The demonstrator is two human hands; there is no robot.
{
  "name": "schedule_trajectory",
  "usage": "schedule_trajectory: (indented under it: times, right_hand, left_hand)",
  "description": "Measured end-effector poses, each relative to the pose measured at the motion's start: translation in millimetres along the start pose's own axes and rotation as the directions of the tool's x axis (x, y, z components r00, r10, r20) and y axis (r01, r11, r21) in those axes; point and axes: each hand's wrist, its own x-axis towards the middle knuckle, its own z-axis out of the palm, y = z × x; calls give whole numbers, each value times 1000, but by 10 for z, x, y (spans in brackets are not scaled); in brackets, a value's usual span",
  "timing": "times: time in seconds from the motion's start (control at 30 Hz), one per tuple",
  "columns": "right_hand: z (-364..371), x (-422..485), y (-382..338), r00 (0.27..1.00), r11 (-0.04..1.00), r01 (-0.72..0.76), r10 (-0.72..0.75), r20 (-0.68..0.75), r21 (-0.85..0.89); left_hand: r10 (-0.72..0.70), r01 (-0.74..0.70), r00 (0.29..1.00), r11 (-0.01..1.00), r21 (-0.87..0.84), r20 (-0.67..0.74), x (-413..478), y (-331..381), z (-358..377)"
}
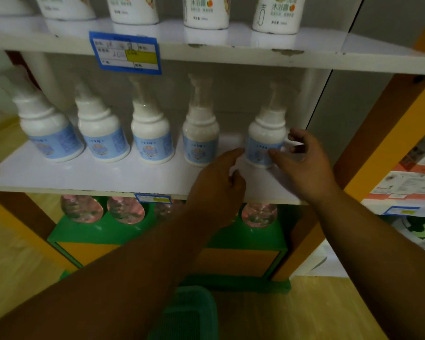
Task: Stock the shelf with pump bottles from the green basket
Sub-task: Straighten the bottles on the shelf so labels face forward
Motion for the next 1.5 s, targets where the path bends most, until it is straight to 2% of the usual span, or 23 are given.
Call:
schedule_trajectory:
  times: [0.1,0.17,0.2,0.27,0.33,0.47,0.57,0.63,0.77,1.07,1.33,1.5]
  right_hand:
    - [8,-279,-29,968,979,188,-198,-158,-73]
    - [110,-449,-123,930,941,331,-338,-147,-71]
    - [196,-487,-195,922,927,373,-376,-98,-49]
    - [411,-467,-369,929,930,368,-368,49,-2]
    - [628,-379,-501,940,957,290,-282,192,-19]
    - [873,-228,-504,940,978,183,-145,309,-97]
    - [906,-180,-477,928,979,201,-181,327,-28]
    - [901,-175,-466,915,971,237,-217,340,-16]
    - [878,-148,-471,915,983,182,-171,366,4]
    - [854,-177,-505,922,981,185,-151,358,-62]
    - [863,-207,-535,932,986,161,-137,335,-46]
    - [869,-201,-530,930,988,150,-131,344,-29]
  left_hand:
    - [9,-21,977,998,-55,-213,-268,-114,-316]
    - [-74,44,933,995,-92,-351,-248,-172,-475]
    - [-127,98,921,991,-95,-367,-199,-182,-524]
    - [-198,194,928,980,-43,-317,-95,-190,-547]
    - [-249,257,939,967,1,-238,-18,-188,-534]
    - [-336,347,936,931,115,-105,73,-224,-515]
    - [-318,313,948,924,221,-13,79,-262,-522]
    - [-311,300,950,927,226,13,70,-263,-532]
    - [-313,294,949,929,227,50,75,-268,-562]
    - [-298,286,954,937,199,32,83,-300,-578]
    - [-296,274,953,935,226,67,67,-305,-564]
    - [-301,286,951,940,186,62,61,-328,-581]
